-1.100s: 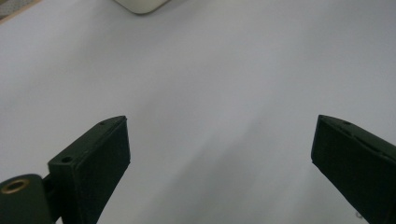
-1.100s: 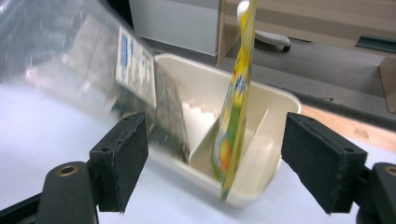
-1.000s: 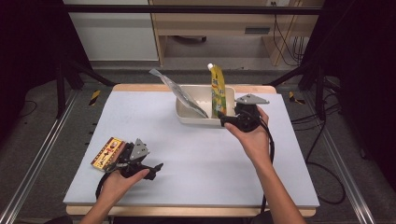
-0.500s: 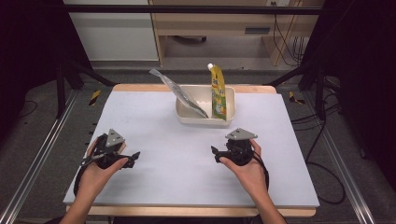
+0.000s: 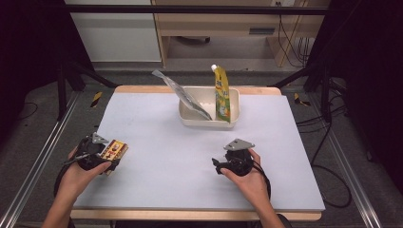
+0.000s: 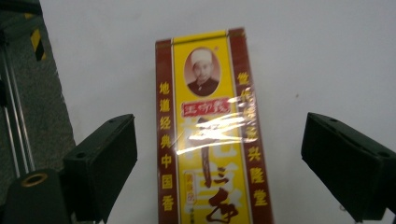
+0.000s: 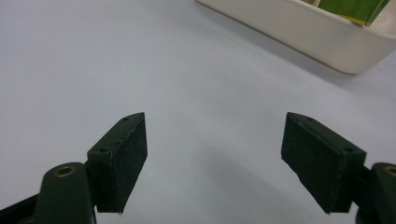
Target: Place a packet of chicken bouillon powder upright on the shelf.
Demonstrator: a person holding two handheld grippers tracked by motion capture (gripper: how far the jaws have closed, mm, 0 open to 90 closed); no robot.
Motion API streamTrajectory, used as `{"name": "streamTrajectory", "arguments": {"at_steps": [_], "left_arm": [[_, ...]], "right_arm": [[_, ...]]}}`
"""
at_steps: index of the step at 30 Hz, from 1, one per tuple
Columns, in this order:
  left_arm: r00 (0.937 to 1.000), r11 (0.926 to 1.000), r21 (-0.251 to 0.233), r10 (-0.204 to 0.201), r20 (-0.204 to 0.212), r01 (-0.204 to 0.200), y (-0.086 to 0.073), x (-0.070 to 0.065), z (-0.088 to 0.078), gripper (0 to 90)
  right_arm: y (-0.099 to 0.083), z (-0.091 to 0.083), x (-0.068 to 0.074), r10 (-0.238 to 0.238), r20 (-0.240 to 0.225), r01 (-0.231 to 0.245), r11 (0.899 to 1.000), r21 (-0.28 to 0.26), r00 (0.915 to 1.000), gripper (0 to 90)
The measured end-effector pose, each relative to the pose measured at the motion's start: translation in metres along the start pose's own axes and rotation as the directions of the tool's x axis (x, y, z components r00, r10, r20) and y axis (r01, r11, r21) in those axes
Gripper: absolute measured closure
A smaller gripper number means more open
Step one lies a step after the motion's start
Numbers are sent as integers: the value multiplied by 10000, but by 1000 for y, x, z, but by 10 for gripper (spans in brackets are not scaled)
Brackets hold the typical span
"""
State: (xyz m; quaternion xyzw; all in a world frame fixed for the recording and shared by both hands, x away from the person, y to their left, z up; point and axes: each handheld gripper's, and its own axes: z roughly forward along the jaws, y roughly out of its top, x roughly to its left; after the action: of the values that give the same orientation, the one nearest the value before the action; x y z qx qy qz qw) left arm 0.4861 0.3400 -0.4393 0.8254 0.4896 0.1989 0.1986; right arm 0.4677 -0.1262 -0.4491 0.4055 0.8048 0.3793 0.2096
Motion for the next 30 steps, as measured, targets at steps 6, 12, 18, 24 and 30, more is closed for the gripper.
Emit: {"name": "streamTrajectory", "arguments": {"at_steps": [6,12,18,24,30], "left_arm": [[9972,9984,419,-412,621,386,-7,8,5,183],[9955,9973,669,-361,880,303,-7,7,11,239],[9975,9958,906,37,704,-101,-5,5,13,302],[9977,9994,234,237,634,-252,1,3,2,319],[9801,9836,-1166,1520,1280,-1373,20,-31,-15,319]], "right_arm": [[0,1,0,-44,-110,45,10000,75,9999,232],[0,2,1,-42,-181,45,9998,173,9998,230],[0,2,2,-59,-216,62,9999,141,9997,230],[0,1,2,-51,-237,52,10000,42,9997,230],[3,1,5,132,-487,-130,9999,55,9987,222]]}}
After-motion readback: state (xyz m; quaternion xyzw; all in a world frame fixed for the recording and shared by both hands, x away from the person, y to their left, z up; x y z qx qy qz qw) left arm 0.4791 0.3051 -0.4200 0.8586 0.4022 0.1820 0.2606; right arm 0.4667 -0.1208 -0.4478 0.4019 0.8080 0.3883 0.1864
